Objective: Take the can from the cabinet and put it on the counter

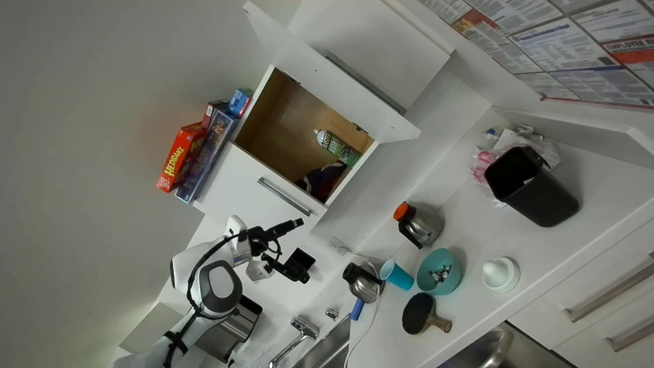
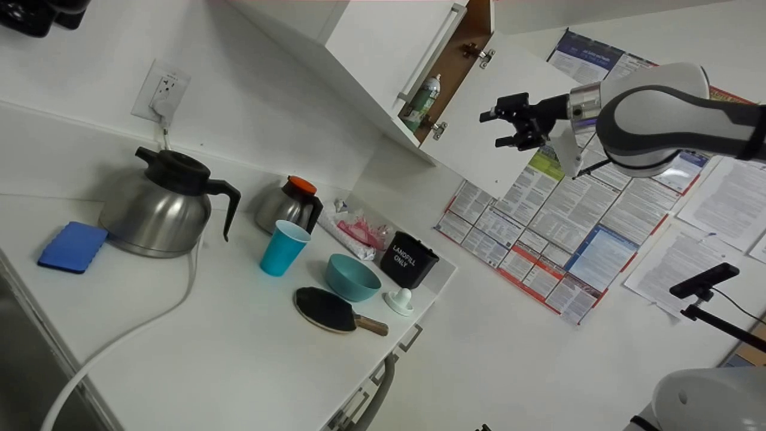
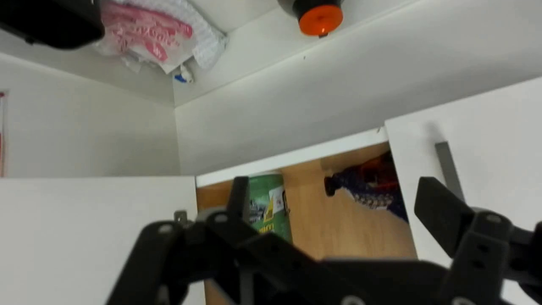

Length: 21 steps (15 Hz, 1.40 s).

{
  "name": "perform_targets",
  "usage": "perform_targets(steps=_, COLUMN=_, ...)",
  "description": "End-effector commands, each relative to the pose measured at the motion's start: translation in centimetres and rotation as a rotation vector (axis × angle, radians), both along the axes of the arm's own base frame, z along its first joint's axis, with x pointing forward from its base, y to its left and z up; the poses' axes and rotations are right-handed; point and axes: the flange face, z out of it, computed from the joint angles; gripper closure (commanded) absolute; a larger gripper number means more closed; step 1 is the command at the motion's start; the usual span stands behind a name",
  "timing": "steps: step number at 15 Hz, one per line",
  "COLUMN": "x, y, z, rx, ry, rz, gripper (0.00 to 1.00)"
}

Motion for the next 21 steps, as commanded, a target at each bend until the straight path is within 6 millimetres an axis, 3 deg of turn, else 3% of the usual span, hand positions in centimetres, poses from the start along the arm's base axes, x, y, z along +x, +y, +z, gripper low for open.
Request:
perform_targets(steps=1, x=4.2, y=-0.6, z=2.7, rx=-0.005, ry=-0.123, rz=-0.043, gripper=0.0)
perform_targets(steps=7, x=9.0, y=-1.4, z=4.3, rx=-0.033, ry=-0.157, rz=-0.097, gripper=0.0)
perform_targets(steps=8, x=9.3, y=-1.5, z=4.4, rx=-0.053, ry=-0.136, rz=-0.116, gripper=0.0)
perform_targets(steps=9, x=8.1, y=-1.4, z=3.4, rx=-0.045, ry=-0.139, rz=-0.086, gripper=0.0)
perform_targets(steps=15, x=9.0, y=-1.6, z=3.7, rx=-0.054, ry=-0.142, rz=-0.099, gripper=0.0)
perform_targets(steps=21, x=12.0, y=-2.9, z=4.7, rx=-0.117, ry=-0.208, rz=-0.105, gripper=0.0)
